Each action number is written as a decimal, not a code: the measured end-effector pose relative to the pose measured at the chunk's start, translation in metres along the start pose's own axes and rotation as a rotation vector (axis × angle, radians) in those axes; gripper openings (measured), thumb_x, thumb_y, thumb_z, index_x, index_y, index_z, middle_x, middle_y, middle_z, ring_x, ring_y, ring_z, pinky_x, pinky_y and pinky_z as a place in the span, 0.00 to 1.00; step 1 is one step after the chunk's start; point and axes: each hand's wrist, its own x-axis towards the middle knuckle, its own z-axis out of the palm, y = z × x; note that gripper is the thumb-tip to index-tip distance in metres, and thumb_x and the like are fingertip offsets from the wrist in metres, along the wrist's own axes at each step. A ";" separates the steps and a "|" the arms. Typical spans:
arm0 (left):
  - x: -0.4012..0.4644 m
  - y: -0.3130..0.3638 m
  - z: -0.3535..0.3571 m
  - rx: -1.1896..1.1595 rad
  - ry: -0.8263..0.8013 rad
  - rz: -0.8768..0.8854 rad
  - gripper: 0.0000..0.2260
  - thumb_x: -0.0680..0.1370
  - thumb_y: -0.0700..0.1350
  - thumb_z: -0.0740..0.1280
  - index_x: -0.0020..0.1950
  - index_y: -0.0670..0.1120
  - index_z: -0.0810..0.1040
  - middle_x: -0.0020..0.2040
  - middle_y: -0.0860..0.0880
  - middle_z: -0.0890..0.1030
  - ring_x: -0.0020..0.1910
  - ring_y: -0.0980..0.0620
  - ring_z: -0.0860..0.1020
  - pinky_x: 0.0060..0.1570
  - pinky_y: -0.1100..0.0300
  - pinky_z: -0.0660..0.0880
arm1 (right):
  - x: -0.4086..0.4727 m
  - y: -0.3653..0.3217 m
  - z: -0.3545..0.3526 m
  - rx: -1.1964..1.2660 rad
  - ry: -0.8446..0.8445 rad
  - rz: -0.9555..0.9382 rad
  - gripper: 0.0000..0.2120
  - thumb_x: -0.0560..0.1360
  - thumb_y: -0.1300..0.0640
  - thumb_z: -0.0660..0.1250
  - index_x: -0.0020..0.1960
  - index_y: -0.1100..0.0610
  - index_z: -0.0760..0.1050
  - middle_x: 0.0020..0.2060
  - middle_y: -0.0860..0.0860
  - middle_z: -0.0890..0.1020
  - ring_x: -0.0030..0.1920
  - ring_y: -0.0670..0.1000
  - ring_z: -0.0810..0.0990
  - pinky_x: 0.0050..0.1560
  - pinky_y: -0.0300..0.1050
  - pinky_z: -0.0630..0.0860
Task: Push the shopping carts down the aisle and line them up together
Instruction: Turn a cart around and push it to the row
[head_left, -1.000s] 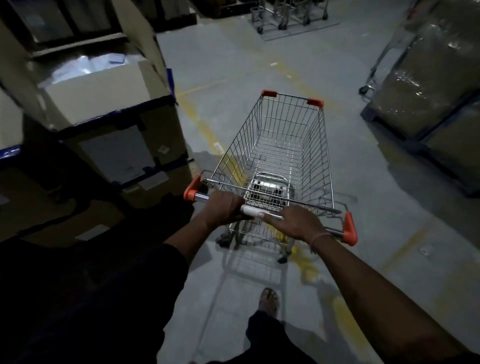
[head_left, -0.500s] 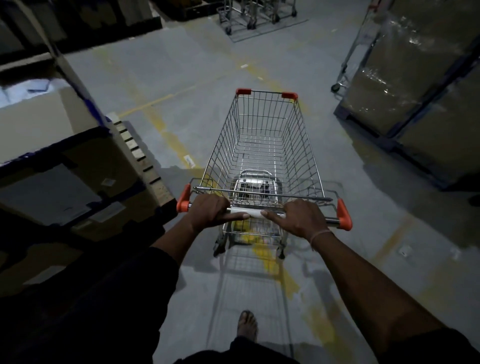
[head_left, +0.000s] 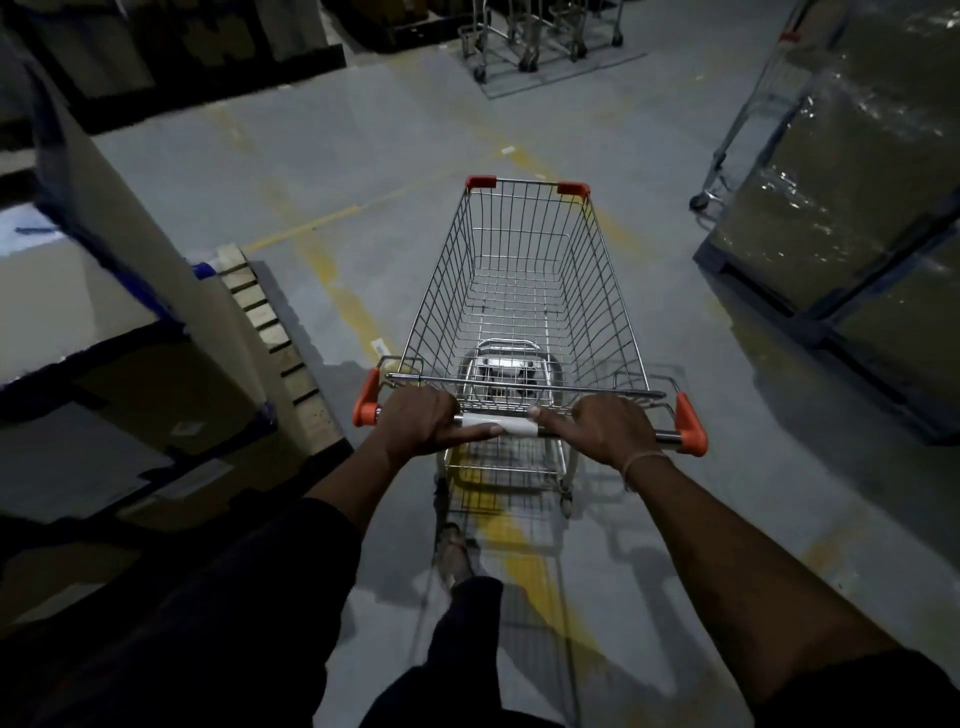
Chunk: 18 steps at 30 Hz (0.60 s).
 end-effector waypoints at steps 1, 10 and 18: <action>0.014 -0.008 -0.001 0.000 -0.004 -0.001 0.37 0.73 0.80 0.56 0.28 0.47 0.73 0.23 0.53 0.69 0.22 0.55 0.68 0.25 0.62 0.57 | 0.018 0.001 -0.003 0.019 -0.010 0.012 0.45 0.67 0.11 0.44 0.27 0.52 0.69 0.26 0.52 0.77 0.30 0.54 0.79 0.41 0.48 0.80; 0.162 -0.093 0.002 -0.048 0.000 -0.026 0.37 0.73 0.81 0.54 0.26 0.48 0.68 0.23 0.53 0.67 0.23 0.53 0.69 0.27 0.61 0.56 | 0.185 0.013 -0.043 -0.006 -0.184 0.004 0.43 0.69 0.14 0.48 0.29 0.53 0.70 0.29 0.52 0.78 0.33 0.53 0.79 0.37 0.46 0.70; 0.296 -0.167 0.002 0.007 -0.046 0.007 0.40 0.72 0.82 0.51 0.29 0.46 0.71 0.25 0.52 0.69 0.27 0.49 0.72 0.30 0.59 0.62 | 0.326 0.020 -0.067 0.056 -0.192 0.038 0.49 0.57 0.07 0.39 0.30 0.53 0.69 0.29 0.51 0.77 0.33 0.53 0.78 0.37 0.47 0.71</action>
